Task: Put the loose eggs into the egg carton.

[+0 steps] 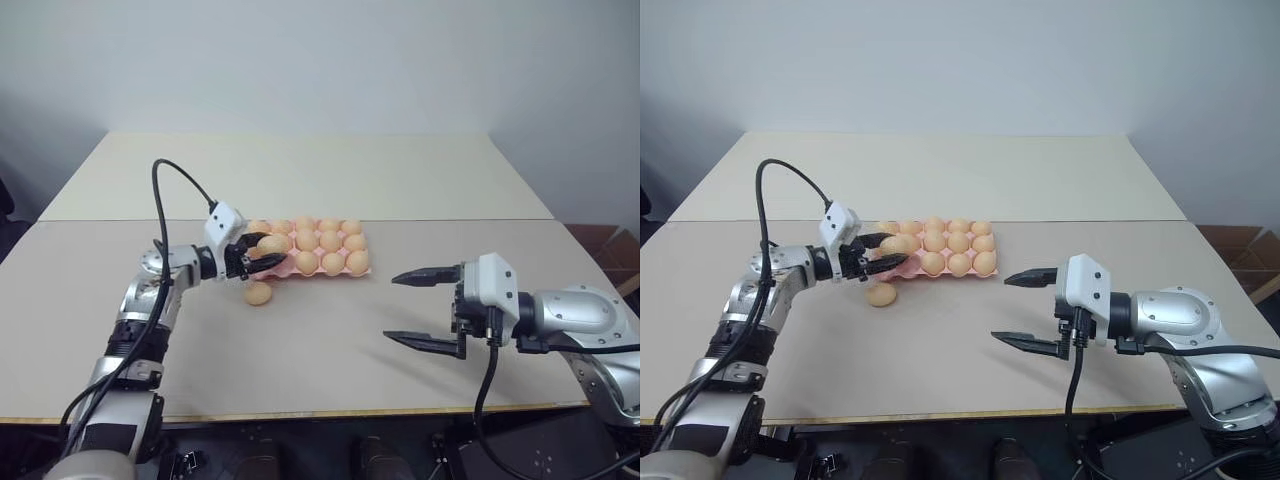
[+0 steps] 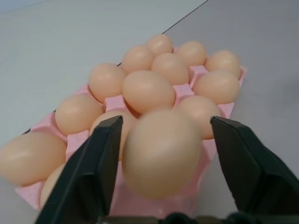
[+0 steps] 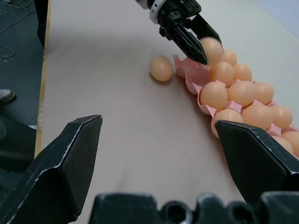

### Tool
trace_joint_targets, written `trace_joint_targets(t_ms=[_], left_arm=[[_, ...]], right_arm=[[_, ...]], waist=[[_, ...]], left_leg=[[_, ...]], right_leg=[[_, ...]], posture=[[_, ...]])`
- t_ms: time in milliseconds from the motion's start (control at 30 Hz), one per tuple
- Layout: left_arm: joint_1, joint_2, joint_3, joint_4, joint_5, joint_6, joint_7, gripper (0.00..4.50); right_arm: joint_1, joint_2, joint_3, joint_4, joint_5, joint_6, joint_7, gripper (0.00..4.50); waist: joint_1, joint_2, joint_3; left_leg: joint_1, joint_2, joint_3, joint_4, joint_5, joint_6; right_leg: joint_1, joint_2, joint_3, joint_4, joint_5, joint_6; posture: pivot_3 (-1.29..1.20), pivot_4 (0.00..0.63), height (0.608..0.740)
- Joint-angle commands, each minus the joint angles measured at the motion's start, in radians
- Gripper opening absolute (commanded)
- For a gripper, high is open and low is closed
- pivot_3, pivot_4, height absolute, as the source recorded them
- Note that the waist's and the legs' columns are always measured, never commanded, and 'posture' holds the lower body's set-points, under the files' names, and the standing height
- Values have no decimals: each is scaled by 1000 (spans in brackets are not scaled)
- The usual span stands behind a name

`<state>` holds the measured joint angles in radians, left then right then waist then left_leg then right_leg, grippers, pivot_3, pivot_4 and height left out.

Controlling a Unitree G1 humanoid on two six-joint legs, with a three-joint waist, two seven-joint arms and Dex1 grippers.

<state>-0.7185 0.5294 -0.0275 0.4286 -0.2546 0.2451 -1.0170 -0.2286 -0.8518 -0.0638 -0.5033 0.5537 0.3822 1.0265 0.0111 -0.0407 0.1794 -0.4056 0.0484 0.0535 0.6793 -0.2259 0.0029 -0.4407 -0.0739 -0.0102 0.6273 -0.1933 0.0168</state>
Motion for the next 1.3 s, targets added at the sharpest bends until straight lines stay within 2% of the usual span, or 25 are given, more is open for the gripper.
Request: trace_joint_targets(t_ms=[33,200,333,533,667,833,967,1300], left_arm=[[-16,1,11,-20,-8,-31,-21,4405],[18,47,80,-106,-48,-4,-13,4464],[64,118,141,-212,-97,37,-28,4464],[321,296,329,-457,-233,139,-103,4464],[532,359,492,-614,-315,236,-87,4464],[778,336,686,-794,-422,349,-47,4464],[881,342,739,-863,-455,376,-42,4464],[932,361,791,-911,-511,402,-13,4464]], right_arm=[[3,-4,-35,-30,10,0,-12,4500],[2,-4,-34,-26,12,-2,-12,4500],[-10,-3,-30,-7,13,-6,-2,4500],[-45,-3,-11,38,6,-19,33,4500],[-67,-11,-12,78,-5,-34,63,4500],[-127,-15,-23,174,-33,-63,83,4500],[-132,-11,-17,194,-35,-74,109,4500],[-123,-2,-18,191,-31,-63,116,4500]], waist=[[-1,0,0],[-3,0,0],[-5,0,0],[-20,0,0],[-23,0,0],[-21,0,0],[-10,0,0],[-5,0,0]], left_leg=[[0,0,0,0,0,0],[0,0,0,0,0,0],[1,0,0,0,0,0],[1,1,0,-1,0,0],[2,1,0,-1,0,0],[2,1,1,-1,0,0],[1,1,0,-1,0,0],[1,1,1,-1,0,0]], right_leg=[[0,0,0,0,0,0],[0,0,0,0,0,0],[0,0,0,0,0,0],[0,0,0,0,0,0],[0,-1,0,0,0,0],[-1,-2,0,0,-4,-6],[-1,-2,-1,0,-4,-6],[-2,-1,0,0,-4,-7]], posture=[[0,150,740],[0,150,740],[0,150,740],[0,150,740],[0,150,740],[0,150,740],[0,150,740],[0,150,740]])
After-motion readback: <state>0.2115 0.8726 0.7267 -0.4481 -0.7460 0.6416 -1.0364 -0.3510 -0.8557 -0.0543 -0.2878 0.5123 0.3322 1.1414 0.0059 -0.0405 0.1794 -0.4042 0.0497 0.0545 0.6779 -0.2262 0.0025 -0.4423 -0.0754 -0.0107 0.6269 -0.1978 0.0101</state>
